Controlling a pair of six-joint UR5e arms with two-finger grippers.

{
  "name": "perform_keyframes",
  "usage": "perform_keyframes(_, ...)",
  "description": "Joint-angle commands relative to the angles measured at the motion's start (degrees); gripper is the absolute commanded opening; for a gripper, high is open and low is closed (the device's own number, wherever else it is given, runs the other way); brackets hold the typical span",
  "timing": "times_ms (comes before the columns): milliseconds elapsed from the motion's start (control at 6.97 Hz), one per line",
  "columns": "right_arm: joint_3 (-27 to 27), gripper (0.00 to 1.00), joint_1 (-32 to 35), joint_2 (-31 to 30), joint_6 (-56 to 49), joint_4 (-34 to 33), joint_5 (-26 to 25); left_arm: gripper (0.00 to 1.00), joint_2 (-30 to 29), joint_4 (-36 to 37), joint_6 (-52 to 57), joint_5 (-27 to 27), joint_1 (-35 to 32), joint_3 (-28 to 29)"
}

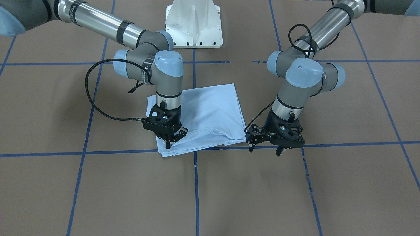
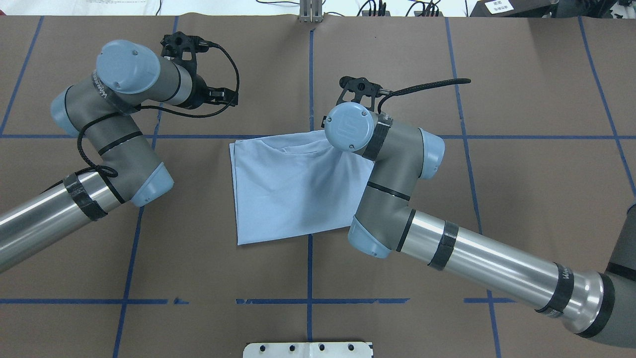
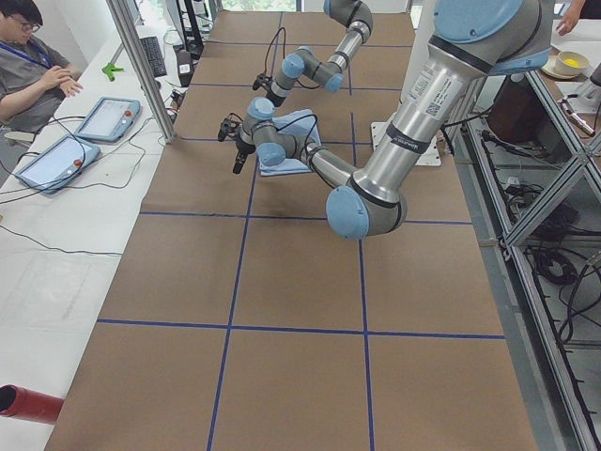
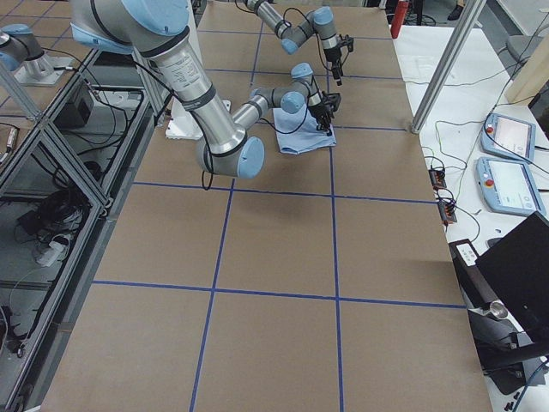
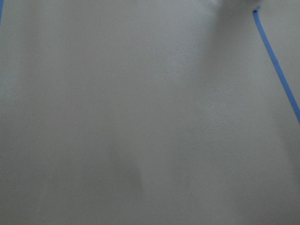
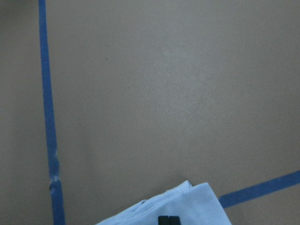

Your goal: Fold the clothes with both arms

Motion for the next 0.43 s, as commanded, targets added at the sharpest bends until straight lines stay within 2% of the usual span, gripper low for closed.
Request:
perform_keyframes(0, -0.20, 0.00, 2.41, -0.65, -0.57, -0.26, 0.19, 1.00, 0.02, 0.00, -0.10, 0.00, 0.05, 0.00)
perform_keyframes(287, -0.65, 0.00, 2.86, -0.74, -1.28, -0.08, 0.01, 1.00, 0.02, 0.00, -0.01, 0.00, 0.05, 0.00)
